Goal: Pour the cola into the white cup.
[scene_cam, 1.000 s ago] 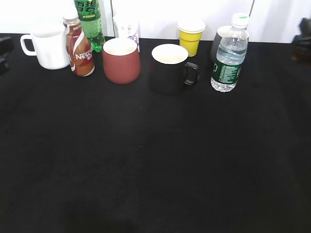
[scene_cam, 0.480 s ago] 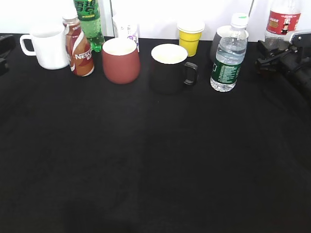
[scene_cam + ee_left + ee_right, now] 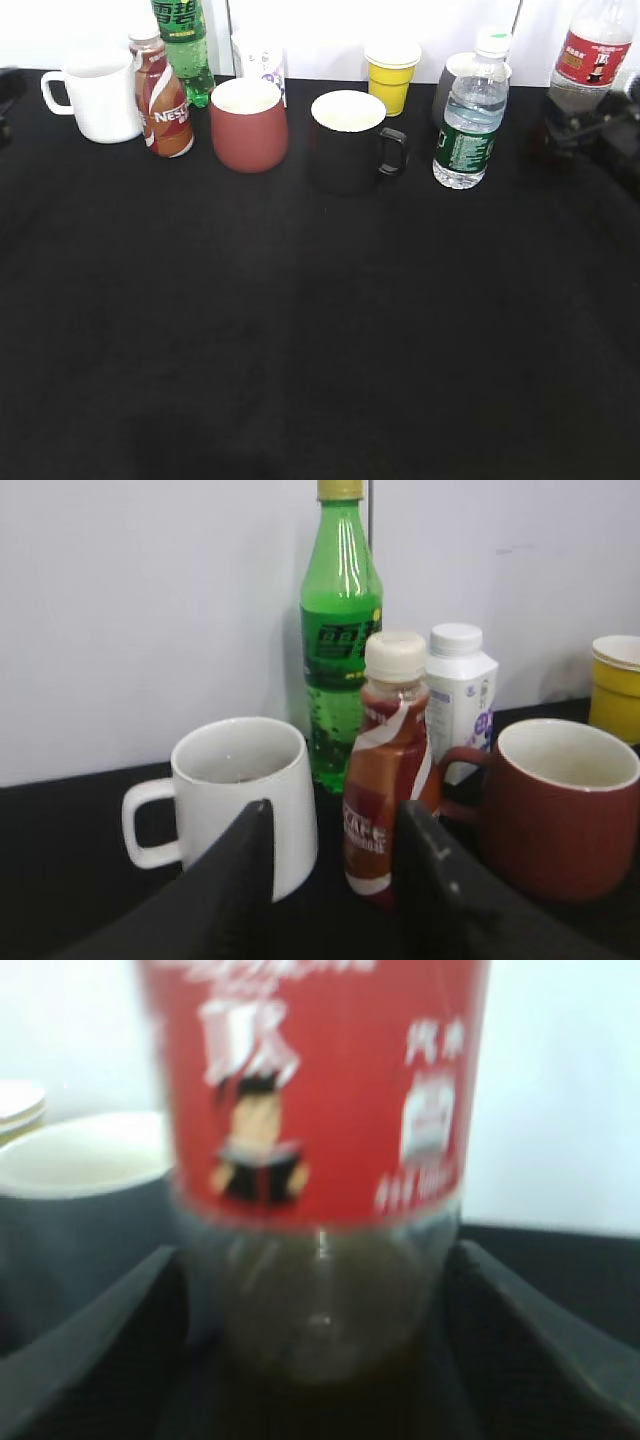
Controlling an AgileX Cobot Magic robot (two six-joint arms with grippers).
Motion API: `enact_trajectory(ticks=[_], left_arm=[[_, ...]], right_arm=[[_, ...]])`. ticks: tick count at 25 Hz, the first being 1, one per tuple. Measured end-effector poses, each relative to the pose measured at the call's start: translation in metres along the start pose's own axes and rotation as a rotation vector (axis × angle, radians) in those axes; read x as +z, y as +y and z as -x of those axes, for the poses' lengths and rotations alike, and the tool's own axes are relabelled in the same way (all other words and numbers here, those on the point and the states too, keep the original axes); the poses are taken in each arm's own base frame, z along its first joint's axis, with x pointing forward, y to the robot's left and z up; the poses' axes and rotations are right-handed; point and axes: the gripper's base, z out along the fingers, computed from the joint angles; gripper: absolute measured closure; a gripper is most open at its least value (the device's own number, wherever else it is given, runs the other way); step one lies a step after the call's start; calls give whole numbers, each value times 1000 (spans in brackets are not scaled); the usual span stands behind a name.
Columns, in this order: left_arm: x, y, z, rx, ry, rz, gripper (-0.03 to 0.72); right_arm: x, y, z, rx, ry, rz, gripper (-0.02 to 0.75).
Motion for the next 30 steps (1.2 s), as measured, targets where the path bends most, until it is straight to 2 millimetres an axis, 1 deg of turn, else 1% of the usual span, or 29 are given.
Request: enact_trajectory(ticks=[1,3,5,7,8,10,11,13,14,15,16,18,19,20,21,23,24,25,26,27,28,30], left_arm=[[-2,-1,1,8,25,9,386],[-7,-10,8,32,55,4,386],[-13,-20,10,54,131,10,386],[-22,-30,10,59,248,40,386],[-26,-35,14,66,318,57,386],[-36,-49,25,40,490,100,386],[-42,-56,31,25,577,110,386],[-57,-67,38,-17,793,141,386],[-67,-68,42,-45,906,168,386],[-77,-68,46,-45,987,174,382],[-88,-70,49,-26,1048,138,359],[-115,-74,61,-42,1030,51,249],[-131,-75,70,-62,968,27,218],[-154,-74,80,-67,884,17,205],[-174,-72,85,-71,837,15,202],[-212,-69,90,-61,736,2,207],[-231,-67,91,-60,662,-4,208],[-245,-67,86,-63,612,-11,208],[-254,-67,76,-74,588,-25,209],[-258,-68,65,-84,585,-38,221],[-259,-69,52,-85,604,-42,237],[-253,-70,33,-58,652,-55,253]], right_arm=[[-8,2,4,1,14,-1,131],[-16,4,27,-23,74,-6,138],[-23,7,52,-71,214,0,141],[-37,13,66,-84,429,-42,141],[-47,22,70,-92,560,-57,141],[-69,52,81,-87,805,-67,141],[-81,70,84,-69,933,-58,141],[-101,99,95,-50,1112,-21,144],[-110,109,104,-65,1158,4,144],[-119,116,115,-95,1177,31,145],[-129,119,129,-110,1154,57,145],[-154,116,162,-101,1070,70,145],[-171,113,181,-93,1006,75,145],[-191,109,198,-86,951,78,145],[-214,104,214,-81,888,84,145],[-262,94,236,-66,766,99,145],[-286,90,237,-52,722,111,145],[-307,87,232,-35,698,121,145],[-328,83,225,-24,668,130,146],[-343,79,214,-19,651,135,146],[-357,76,204,-11,620,140,146],[-368,75,180,-16,611,160,146]])
